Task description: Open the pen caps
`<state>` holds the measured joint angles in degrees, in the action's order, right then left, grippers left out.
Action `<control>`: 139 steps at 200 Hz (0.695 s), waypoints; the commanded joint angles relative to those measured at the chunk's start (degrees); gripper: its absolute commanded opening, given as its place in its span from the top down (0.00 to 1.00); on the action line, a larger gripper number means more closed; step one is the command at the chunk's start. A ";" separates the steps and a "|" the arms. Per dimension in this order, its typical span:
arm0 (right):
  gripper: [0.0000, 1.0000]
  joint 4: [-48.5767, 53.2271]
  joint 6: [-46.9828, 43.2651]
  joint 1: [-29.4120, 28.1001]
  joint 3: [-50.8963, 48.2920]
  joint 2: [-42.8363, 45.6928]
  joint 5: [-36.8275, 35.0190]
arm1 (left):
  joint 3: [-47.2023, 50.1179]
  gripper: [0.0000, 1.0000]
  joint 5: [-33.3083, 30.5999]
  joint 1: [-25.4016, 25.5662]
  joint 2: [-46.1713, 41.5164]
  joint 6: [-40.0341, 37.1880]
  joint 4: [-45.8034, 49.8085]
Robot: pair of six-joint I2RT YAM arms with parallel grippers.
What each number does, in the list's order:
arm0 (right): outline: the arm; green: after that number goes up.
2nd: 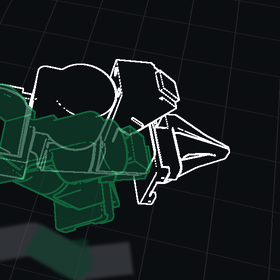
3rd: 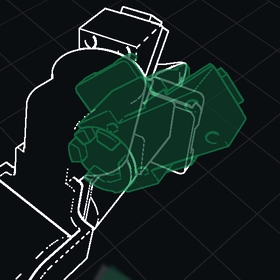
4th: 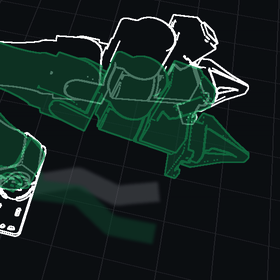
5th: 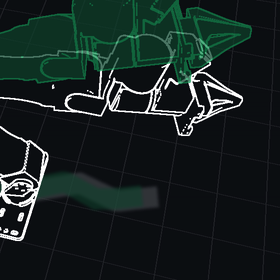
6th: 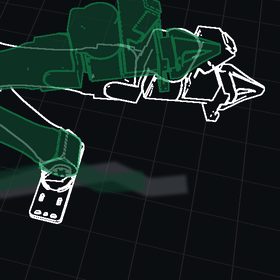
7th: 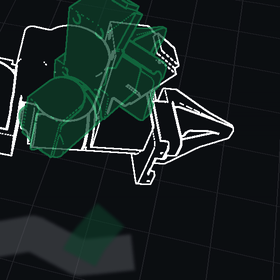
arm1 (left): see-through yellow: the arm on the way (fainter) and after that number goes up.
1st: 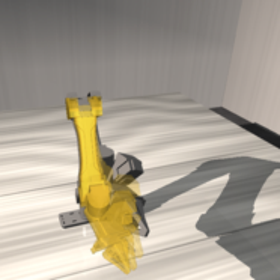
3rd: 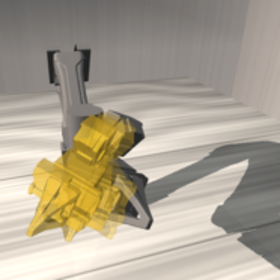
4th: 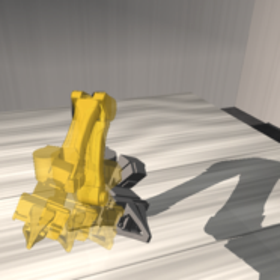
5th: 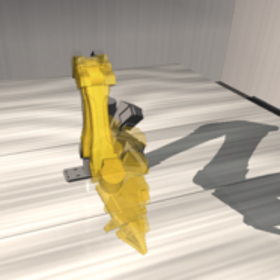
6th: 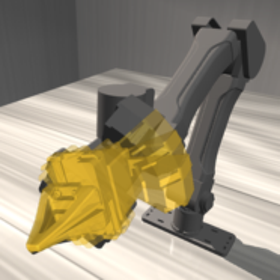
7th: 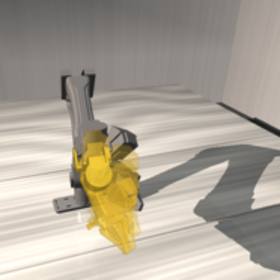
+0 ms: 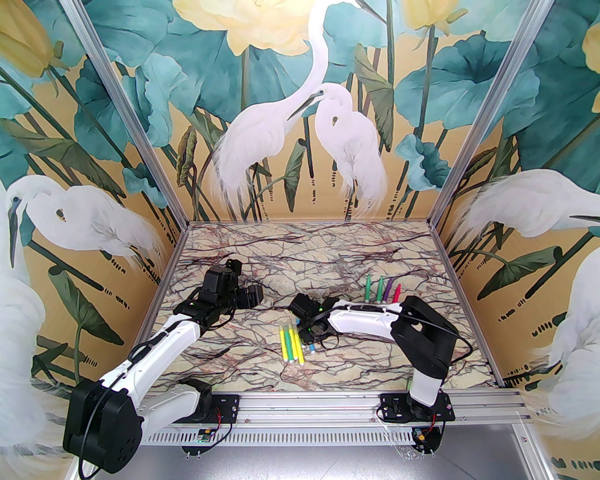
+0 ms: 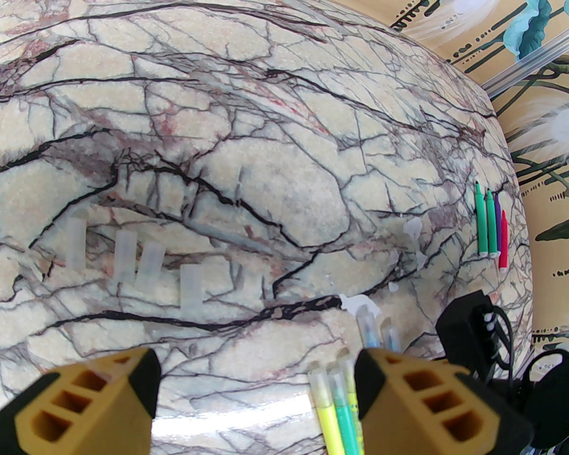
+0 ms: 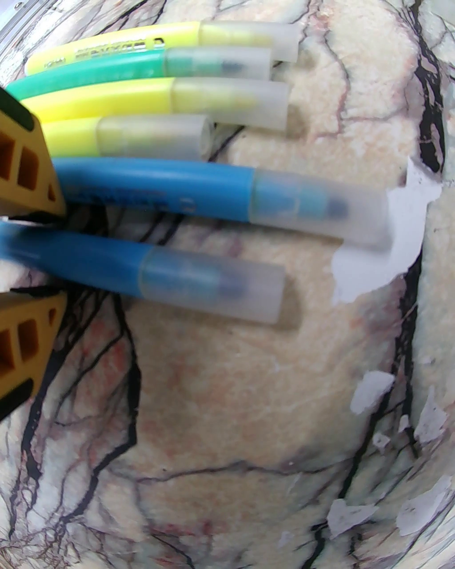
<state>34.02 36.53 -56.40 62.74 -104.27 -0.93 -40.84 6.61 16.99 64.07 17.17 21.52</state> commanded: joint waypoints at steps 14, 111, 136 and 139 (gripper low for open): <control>0.74 2.74 1.44 -0.55 1.42 -1.88 -2.27 | 0.32 0.23 1.32 -0.29 -1.09 0.47 -1.30; 0.91 3.10 0.73 -0.96 1.70 -4.81 -3.38 | 0.68 0.23 1.39 -0.40 -1.25 0.66 -1.70; 0.93 3.16 0.51 -0.97 1.61 -3.61 -4.15 | 0.50 0.23 2.40 -0.38 -0.67 0.61 -1.98; 0.93 3.09 0.41 -0.94 1.53 -3.36 -4.28 | 0.50 0.23 2.66 -0.38 -0.56 0.59 -2.05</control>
<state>36.86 37.32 -57.06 65.25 -106.08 -3.51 -40.84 7.09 16.88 64.05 17.19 21.28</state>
